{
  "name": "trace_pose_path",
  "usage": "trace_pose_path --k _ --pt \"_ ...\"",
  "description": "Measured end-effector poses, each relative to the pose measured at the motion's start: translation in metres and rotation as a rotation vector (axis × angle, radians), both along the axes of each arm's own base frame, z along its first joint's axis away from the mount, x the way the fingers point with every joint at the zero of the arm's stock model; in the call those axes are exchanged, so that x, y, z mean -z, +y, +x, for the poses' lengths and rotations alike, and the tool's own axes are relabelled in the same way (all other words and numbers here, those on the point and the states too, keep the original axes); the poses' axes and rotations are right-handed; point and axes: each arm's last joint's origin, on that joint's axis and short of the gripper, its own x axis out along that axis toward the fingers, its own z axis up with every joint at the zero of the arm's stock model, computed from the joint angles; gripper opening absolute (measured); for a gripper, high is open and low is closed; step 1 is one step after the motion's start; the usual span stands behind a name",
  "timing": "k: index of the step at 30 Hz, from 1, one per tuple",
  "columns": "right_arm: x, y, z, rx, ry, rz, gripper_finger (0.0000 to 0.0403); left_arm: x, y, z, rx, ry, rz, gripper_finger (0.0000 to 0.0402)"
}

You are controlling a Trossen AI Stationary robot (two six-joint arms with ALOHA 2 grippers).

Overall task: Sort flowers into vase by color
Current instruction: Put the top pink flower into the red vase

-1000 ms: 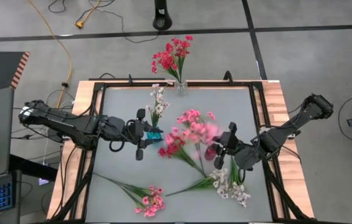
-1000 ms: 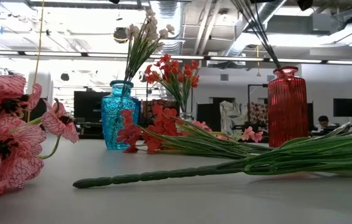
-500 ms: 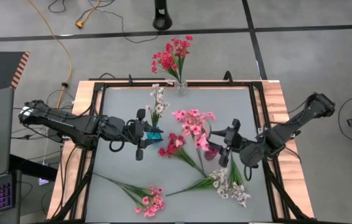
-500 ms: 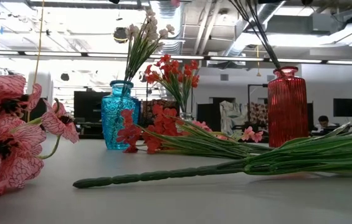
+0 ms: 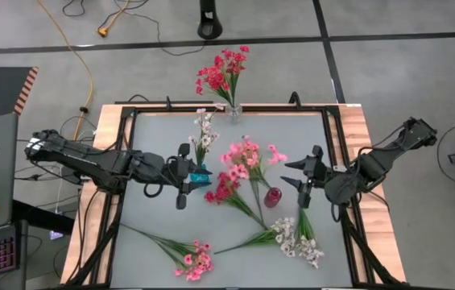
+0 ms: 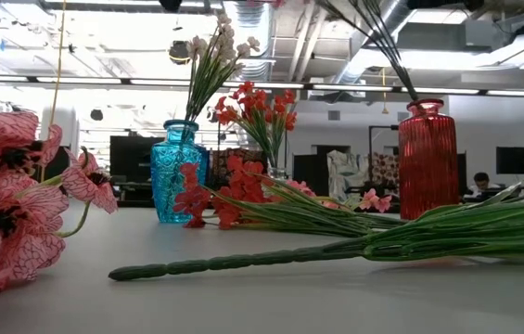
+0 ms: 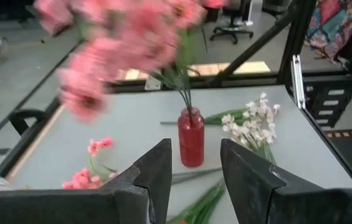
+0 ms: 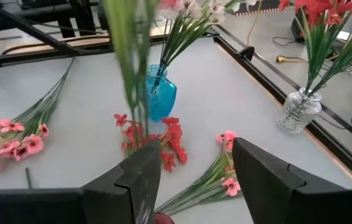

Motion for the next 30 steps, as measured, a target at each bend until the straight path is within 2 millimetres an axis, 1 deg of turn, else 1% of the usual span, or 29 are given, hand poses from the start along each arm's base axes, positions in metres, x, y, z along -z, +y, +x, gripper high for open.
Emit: trace_pose_path --k 5,7,18,24,30 --pt "0.001 0.001 0.001 0.000 0.004 -0.003 0.0224 0.014 -0.003 0.014 -0.015 0.050 -0.002 0.0125" --pt "0.001 0.001 0.001 0.000 0.007 -0.005 0.0224 0.019 -0.004 0.021 -0.036 0.042 0.010 0.0125" --pt "0.005 0.003 0.005 0.002 0.021 -0.015 0.0223 0.032 -0.005 0.064 -0.209 -0.160 0.134 0.0125" --pt "0.007 0.006 0.009 0.002 0.032 -0.021 0.0224 0.036 -0.006 0.083 -0.170 -0.271 0.128 0.0125" --pt "0.011 0.008 0.013 0.005 0.048 -0.032 0.0224 0.035 -0.011 0.108 -0.097 -0.275 0.137 0.0125"
